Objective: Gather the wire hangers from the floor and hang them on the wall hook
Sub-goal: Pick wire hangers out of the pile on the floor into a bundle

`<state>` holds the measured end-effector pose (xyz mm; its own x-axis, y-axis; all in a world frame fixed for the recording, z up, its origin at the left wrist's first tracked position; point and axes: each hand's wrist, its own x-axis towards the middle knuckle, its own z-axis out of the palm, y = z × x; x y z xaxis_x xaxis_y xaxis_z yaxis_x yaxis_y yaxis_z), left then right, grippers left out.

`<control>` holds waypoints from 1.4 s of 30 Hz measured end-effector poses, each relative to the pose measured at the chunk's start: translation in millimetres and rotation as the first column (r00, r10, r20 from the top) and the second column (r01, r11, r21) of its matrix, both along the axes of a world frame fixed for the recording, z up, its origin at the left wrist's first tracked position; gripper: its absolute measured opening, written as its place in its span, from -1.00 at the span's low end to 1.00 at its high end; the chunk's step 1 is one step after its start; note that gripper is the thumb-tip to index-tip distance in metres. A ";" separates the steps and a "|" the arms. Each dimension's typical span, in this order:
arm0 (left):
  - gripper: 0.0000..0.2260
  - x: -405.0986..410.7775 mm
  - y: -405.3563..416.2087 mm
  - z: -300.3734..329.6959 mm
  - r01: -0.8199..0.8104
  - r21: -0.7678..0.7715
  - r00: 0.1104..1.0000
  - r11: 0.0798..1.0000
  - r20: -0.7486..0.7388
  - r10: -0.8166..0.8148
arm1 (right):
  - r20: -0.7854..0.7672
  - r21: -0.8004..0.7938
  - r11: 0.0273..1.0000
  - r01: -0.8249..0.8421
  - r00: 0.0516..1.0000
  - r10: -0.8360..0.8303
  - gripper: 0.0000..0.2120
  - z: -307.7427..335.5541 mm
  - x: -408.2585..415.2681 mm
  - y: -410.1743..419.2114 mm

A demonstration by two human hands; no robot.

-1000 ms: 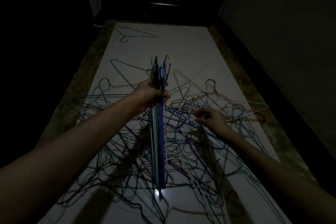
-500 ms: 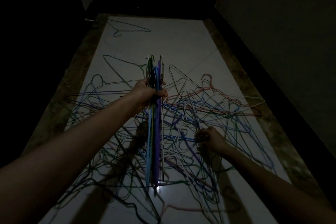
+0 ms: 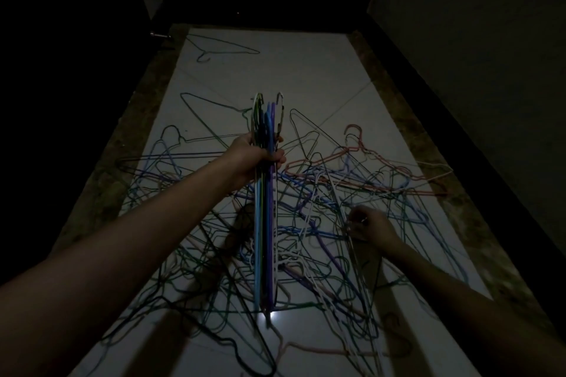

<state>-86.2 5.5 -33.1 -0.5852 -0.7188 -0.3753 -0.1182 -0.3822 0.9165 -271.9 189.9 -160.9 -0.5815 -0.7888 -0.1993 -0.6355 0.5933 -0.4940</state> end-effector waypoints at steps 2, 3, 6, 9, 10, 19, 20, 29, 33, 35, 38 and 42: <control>-0.70 -0.1 -0.6 -0.4 0.001 0.007 1.000 1.000 0.004 -0.001 | 0.017 -0.126 0.989 0.077 0.997 -0.075 -0.90 14.8 -5.5 -5.9; -0.70 -0.4 -1.8 -1.0 0.007 0.009 1.000 1.000 0.008 -0.007 | 0.037 -0.187 0.975 0.117 0.993 -0.112 -0.89 23.7 -8.1 -9.6; -0.67 -0.9 -5.5 -1.3 0.030 0.010 0.999 1.000 0.025 -0.030 | 0.086 -0.354 0.916 0.191 0.981 -0.172 -0.92 52.4 -12.1 -19.9; -0.68 -0.9 -6.3 1.8 0.030 0.020 0.999 0.999 0.036 -0.031 | 0.163 -0.480 0.849 0.221 0.973 -0.161 -0.93 82.2 -7.2 -31.1; -0.69 -0.7 -6.0 2.9 0.028 0.022 0.999 0.999 0.036 -0.029 | 0.183 -0.499 0.840 0.211 0.974 -0.136 -0.92 91.9 -3.0 -35.6; -0.65 2.1 -3.1 13.7 0.020 0.040 0.999 0.999 0.042 -0.022 | 0.394 -0.536 0.837 0.111 0.910 0.132 -0.86 138.5 55.5 -90.0; -0.65 2.3 -3.1 14.1 0.020 0.038 0.999 0.999 0.049 -0.022 | 0.409 -0.537 0.837 0.107 0.900 0.148 -0.86 141.3 63.2 -94.4; -0.58 6.7 -2.7 19.8 0.031 0.017 0.999 0.999 0.038 -0.031 | 0.270 -0.539 0.841 0.041 0.954 0.127 -0.83 144.9 89.7 -111.4; -0.59 5.4 0.6 21.2 0.059 0.015 0.998 0.998 0.034 -0.060 | 0.280 -0.541 0.839 0.064 0.954 0.108 -0.89 142.2 85.0 -105.2; -0.59 4.1 4.1 22.6 0.063 -0.002 0.998 0.998 0.031 -0.063 | 0.300 -0.554 0.828 0.085 0.948 0.104 -0.92 140.4 83.4 -102.9; -0.57 1.7 7.8 23.2 0.030 -0.022 0.999 0.999 0.037 -0.029 | 0.350 -0.565 0.815 0.125 0.931 0.100 -0.95 137.9 80.6 -102.2; -0.58 1.3 8.9 19.7 0.001 -0.043 0.999 0.999 0.042 0.000 | 0.462 -0.532 0.829 0.172 0.880 0.113 -0.90 139.5 80.7 -102.0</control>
<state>-84.9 14.4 -13.4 -0.5701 -0.7343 -0.3684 -0.1568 -0.3430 0.9262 -191.2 87.9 -21.4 -0.5591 -0.8291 0.0095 -0.2381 0.1495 -0.9597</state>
